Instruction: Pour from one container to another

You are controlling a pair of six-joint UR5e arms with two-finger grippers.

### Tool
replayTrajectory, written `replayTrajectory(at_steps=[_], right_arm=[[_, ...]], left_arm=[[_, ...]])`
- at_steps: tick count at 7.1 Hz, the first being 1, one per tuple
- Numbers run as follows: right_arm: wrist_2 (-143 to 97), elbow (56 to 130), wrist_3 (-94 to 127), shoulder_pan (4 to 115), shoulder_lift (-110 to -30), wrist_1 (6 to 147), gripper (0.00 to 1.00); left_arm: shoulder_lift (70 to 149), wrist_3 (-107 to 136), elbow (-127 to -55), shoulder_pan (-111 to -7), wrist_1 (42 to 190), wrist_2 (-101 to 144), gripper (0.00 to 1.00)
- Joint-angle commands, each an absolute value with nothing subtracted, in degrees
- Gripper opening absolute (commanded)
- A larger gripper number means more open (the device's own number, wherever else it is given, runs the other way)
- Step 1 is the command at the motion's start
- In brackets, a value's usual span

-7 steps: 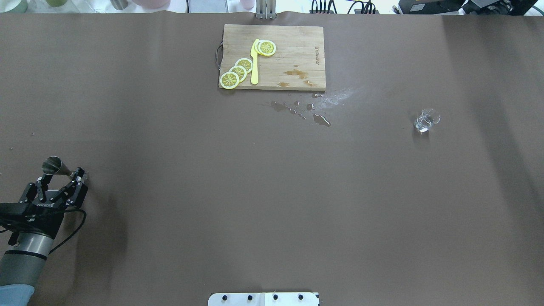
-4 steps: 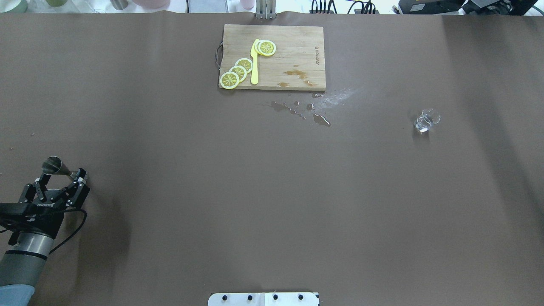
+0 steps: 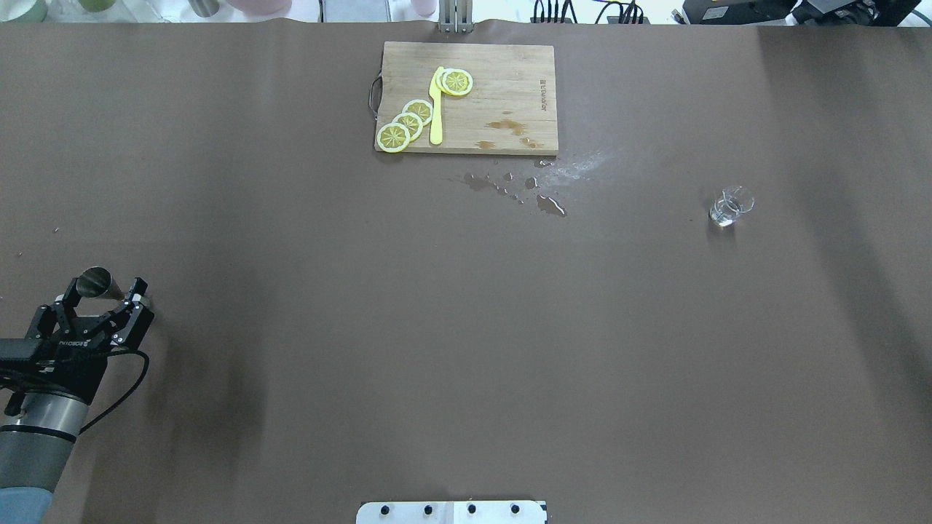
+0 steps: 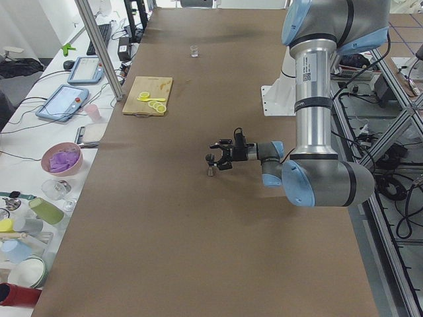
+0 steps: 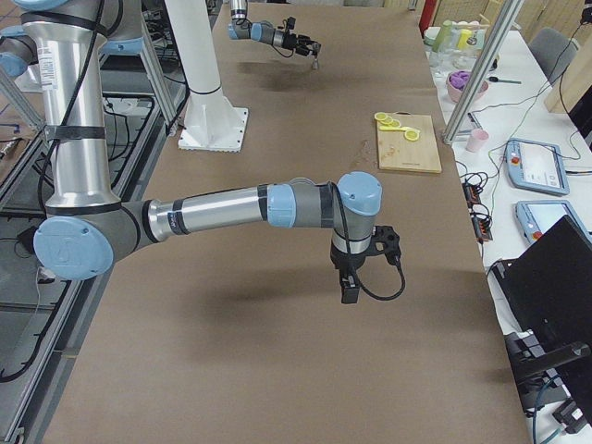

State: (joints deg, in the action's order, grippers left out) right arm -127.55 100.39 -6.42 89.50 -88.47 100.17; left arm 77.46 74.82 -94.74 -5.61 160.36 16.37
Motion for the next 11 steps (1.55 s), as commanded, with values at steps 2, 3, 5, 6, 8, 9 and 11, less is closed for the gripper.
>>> replayTrajectory(at_steps=[2, 3, 5, 6, 8, 9, 11], right_arm=[[-125.8, 100.5, -6.4, 89.5, -88.2, 100.2, 1.0], [-125.8, 100.6, -6.4, 89.5, -88.2, 100.1, 1.0], [-125.3, 100.7, -6.4, 89.5, -88.1, 100.2, 1.0], [-123.9, 100.6, -6.4, 89.2, -88.2, 100.1, 1.0], [-123.7, 99.6, -6.4, 88.7, -87.4, 100.2, 1.0], [-123.8, 99.8, -6.4, 88.9, -87.3, 100.3, 1.0], [-123.4, 98.3, -6.3, 88.6, -86.8, 100.1, 1.0]], left_arm=[[74.9, 74.1, -97.3, -5.9, 159.8, 16.4, 0.98], [74.9, 74.1, -98.2, -6.0, 159.6, 16.5, 0.98], [74.8, 70.2, -102.5, -8.4, 157.2, 17.4, 0.98], [74.9, 68.2, -107.1, -11.1, 153.9, 21.8, 0.98], [81.0, 60.4, -112.4, -17.1, 146.0, 28.8, 0.98], [87.7, 56.4, -112.3, -20.3, 142.1, 32.8, 0.98], [104.4, 52.1, -112.3, -25.1, 126.4, 37.3, 0.98]])
